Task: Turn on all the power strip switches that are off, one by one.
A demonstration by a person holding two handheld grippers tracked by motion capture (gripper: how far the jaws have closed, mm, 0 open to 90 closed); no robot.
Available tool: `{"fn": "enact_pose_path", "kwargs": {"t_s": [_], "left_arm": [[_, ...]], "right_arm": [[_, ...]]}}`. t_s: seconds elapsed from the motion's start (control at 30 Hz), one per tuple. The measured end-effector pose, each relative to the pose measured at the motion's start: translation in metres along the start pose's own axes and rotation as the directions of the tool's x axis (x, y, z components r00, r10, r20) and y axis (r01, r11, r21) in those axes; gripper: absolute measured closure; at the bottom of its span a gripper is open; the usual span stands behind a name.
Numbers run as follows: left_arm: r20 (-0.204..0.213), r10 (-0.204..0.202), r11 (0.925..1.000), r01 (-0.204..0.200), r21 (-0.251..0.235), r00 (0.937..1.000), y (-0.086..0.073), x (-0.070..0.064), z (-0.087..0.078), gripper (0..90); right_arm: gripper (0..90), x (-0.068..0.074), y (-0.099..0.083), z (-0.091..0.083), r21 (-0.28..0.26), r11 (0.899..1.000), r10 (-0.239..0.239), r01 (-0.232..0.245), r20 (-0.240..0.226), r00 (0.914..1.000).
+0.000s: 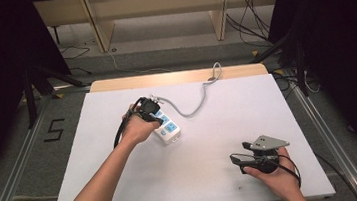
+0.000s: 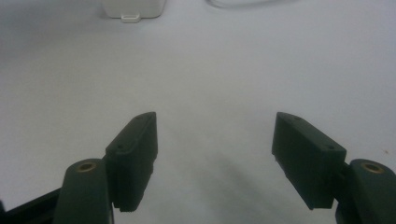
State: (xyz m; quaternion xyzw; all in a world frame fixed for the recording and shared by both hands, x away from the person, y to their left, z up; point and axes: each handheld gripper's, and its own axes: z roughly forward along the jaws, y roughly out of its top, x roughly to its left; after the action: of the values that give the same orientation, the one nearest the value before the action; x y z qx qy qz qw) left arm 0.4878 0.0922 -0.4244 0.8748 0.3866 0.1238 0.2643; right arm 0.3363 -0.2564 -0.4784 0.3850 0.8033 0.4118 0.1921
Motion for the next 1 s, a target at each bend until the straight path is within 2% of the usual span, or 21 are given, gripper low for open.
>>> {"fn": "enact_pose_path", "kwargs": {"t_s": [0.23,0.43,0.57,1.0], "left_arm": [[0.007,0.019,0.9998,-0.019,0.008,0.9998,0.0,-0.005,-0.002,89.6],[0.017,0.018,0.9998,-0.018,0.012,0.9997,0.0,-0.006,-0.003,89.6],[0.017,0.035,0.999,-0.036,0.028,0.9992,0.0,-0.01,-0.001,89.6],[0.028,0.033,0.9975,-0.034,0.062,0.9991,0.0,-0.014,0.0,89.7]], "right_arm": [[32.3,0.0,0.0,0.0,0.003,1.0,-0.001,0.001,-0.003,1.0],[32.3,0.001,0.0,0.001,0.007,1.0,-0.006,0.006,-0.003,1.0],[32.3,0.001,0.0,0.001,0.006,1.0,-0.005,0.005,-0.004,1.0],[32.2,0.001,0.0,0.001,0.006,1.0,-0.005,0.005,-0.004,1.0]]}}
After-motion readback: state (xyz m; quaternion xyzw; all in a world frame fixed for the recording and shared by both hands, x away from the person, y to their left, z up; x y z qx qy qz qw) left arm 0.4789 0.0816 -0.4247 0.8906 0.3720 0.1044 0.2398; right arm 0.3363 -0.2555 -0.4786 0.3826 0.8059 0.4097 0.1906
